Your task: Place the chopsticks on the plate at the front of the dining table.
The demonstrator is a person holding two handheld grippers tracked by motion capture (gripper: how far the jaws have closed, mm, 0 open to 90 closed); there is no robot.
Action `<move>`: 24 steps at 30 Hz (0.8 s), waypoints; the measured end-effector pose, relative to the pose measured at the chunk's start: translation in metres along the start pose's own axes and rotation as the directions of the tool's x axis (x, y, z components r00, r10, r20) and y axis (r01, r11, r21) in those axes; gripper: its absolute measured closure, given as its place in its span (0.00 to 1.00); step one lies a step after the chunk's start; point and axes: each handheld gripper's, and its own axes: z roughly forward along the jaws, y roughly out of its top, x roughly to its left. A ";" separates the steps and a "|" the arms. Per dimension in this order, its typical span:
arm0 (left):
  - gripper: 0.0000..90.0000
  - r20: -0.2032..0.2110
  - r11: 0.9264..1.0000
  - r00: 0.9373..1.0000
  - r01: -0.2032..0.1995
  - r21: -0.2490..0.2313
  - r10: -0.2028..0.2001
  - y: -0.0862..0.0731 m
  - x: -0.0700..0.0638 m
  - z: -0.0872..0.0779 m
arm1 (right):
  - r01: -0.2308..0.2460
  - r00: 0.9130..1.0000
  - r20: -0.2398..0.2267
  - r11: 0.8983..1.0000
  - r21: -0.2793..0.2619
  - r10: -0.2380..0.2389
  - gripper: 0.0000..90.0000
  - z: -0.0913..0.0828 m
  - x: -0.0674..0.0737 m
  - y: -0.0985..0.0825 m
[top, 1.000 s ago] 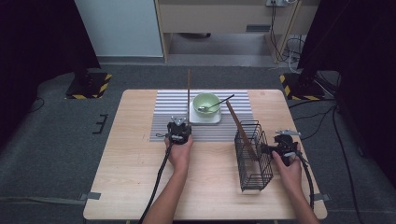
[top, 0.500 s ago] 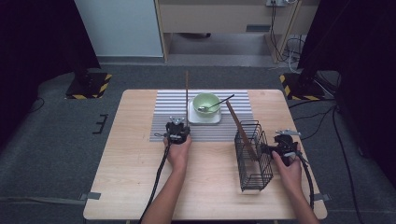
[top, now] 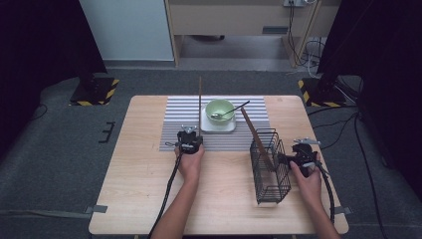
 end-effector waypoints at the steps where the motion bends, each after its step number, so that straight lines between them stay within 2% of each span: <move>1: 0.95 0.001 1.000 1.000 0.000 0.000 0.000 0.000 0.000 0.000 | 0.000 1.000 0.000 1.000 0.000 0.000 0.03 0.000 0.000 0.000; 24: 0.95 -0.004 1.000 1.000 -0.004 -0.005 0.004 0.000 -0.001 -0.001 | 0.000 1.000 0.000 1.000 0.000 0.000 0.03 0.000 0.000 0.000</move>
